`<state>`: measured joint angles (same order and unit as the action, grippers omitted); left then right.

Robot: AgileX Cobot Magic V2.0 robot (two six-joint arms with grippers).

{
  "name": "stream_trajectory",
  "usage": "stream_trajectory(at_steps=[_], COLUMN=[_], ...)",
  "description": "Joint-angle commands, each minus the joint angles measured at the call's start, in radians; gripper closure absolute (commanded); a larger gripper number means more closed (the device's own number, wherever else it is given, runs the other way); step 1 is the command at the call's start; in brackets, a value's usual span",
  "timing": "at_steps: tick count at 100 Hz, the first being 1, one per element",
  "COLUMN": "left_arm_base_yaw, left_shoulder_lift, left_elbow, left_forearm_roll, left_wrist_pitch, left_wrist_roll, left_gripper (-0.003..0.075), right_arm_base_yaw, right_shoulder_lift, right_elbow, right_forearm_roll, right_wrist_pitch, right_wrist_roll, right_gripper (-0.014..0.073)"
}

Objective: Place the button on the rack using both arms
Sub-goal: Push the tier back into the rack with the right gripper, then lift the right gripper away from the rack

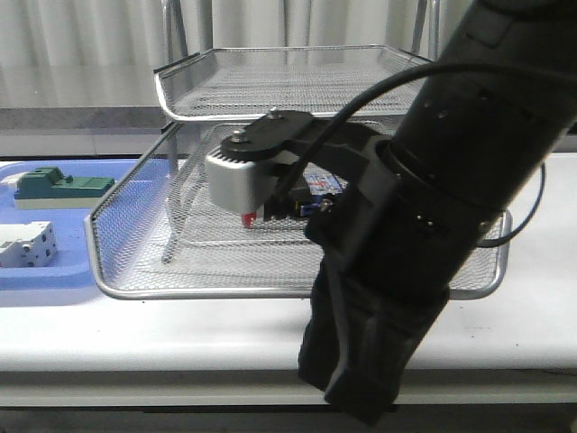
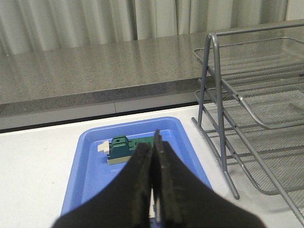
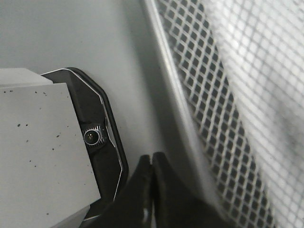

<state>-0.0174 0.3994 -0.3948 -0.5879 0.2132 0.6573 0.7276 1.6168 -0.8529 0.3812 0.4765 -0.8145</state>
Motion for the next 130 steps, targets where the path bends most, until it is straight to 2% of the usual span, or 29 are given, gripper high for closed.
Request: stream_trajectory(at_steps=[1, 65, 80, 99, 130], left_arm_base_yaw=[0.001, 0.001, 0.001, 0.001, 0.001], left_shoulder_lift=[0.005, 0.005, 0.005, 0.005, 0.005], left_elbow=[-0.028, -0.028, -0.028, -0.028, -0.028], left_forearm_roll=[-0.019, -0.019, -0.019, -0.019, -0.019], left_wrist_pitch=[-0.075, -0.069, -0.069, -0.069, -0.069], left_wrist_roll=[-0.01, -0.01, -0.01, -0.01, -0.01], left_gripper=[0.074, 0.074, 0.074, 0.074, 0.074], right_arm_base_yaw=[-0.018, -0.27, -0.28, -0.28, -0.296], right_shoulder_lift=[-0.006, 0.125, 0.123, 0.108, -0.063], right_elbow=[-0.065, -0.289, -0.294, -0.294, -0.28], right_forearm_roll=[-0.043, -0.085, -0.085, -0.041, -0.058], right_wrist_pitch=[-0.1, -0.099, -0.087, 0.019, 0.092], right_wrist_roll=[-0.007, -0.007, -0.006, 0.004, 0.188], right_gripper=[0.0663, 0.0663, 0.0663, 0.0658, 0.0654])
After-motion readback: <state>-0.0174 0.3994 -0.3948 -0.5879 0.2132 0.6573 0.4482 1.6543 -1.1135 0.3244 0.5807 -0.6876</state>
